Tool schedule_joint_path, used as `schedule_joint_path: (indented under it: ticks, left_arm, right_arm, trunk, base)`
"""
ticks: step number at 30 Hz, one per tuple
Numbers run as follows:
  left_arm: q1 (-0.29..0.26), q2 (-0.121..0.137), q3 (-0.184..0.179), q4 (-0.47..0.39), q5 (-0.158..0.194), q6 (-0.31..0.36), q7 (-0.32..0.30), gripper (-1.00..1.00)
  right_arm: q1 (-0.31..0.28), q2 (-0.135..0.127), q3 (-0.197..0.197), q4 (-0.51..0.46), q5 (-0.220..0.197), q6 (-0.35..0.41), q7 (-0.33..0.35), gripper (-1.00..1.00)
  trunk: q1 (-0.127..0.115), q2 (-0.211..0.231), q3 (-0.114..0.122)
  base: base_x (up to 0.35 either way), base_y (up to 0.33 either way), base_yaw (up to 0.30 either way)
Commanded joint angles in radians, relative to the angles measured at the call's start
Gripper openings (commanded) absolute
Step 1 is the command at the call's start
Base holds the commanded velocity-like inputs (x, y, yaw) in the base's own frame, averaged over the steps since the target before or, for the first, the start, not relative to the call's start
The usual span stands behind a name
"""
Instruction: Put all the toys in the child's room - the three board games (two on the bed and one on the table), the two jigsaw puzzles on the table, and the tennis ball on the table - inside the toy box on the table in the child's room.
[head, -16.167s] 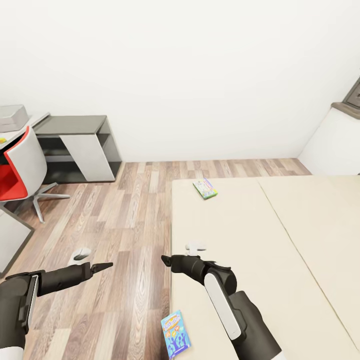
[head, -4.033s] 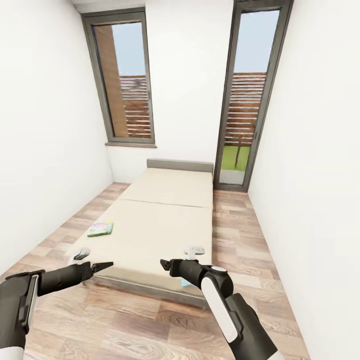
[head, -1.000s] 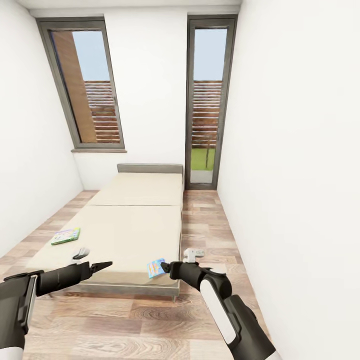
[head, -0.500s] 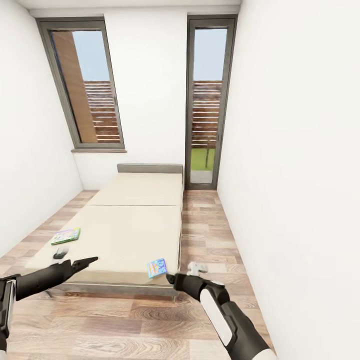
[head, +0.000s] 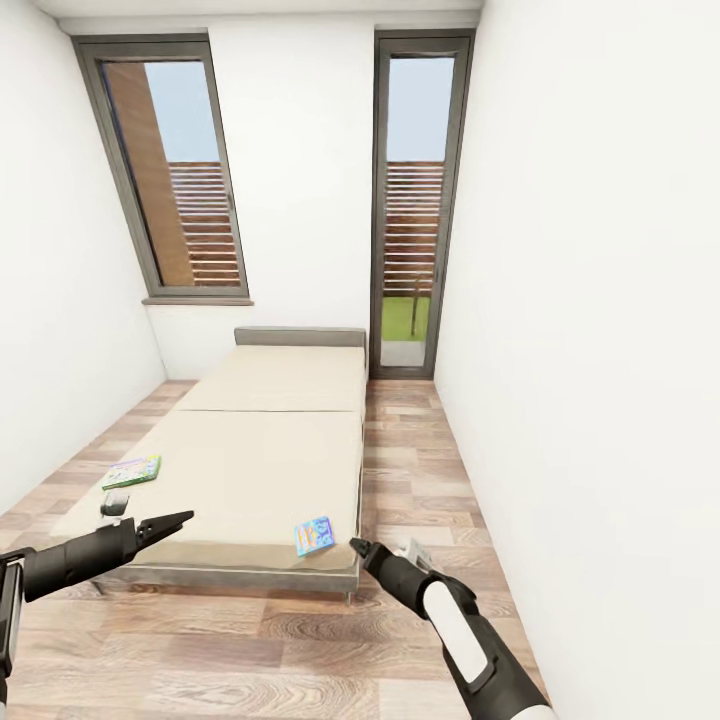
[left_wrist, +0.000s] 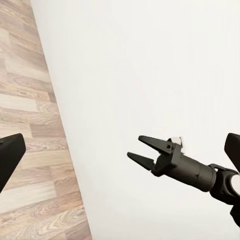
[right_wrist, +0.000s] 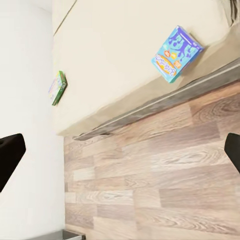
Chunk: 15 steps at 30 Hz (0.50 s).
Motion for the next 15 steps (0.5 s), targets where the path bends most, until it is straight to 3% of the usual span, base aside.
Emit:
schedule_joint_path:
  ticks: [1, 15]
  left_arm:
    - [-0.001, 0.000, 0.001, -0.001, -0.009, 0.010, -0.009, 1.00]
    - [0.002, 0.000, 0.001, -0.001, -0.011, 0.007, -0.009, 1.00]
  right_arm:
    - [-0.001, 0.000, -0.002, 0.000, -0.007, 0.000, 0.002, 1.00]
    - [0.001, 0.000, -0.004, 0.044, -0.005, -0.027, 0.010, 1.00]
  trunk:
    - [0.001, -0.002, -0.002]
    - [0.001, -0.002, -0.002]
  base:
    - [0.000, 0.000, 0.000]
    - [0.000, 0.000, 0.000]
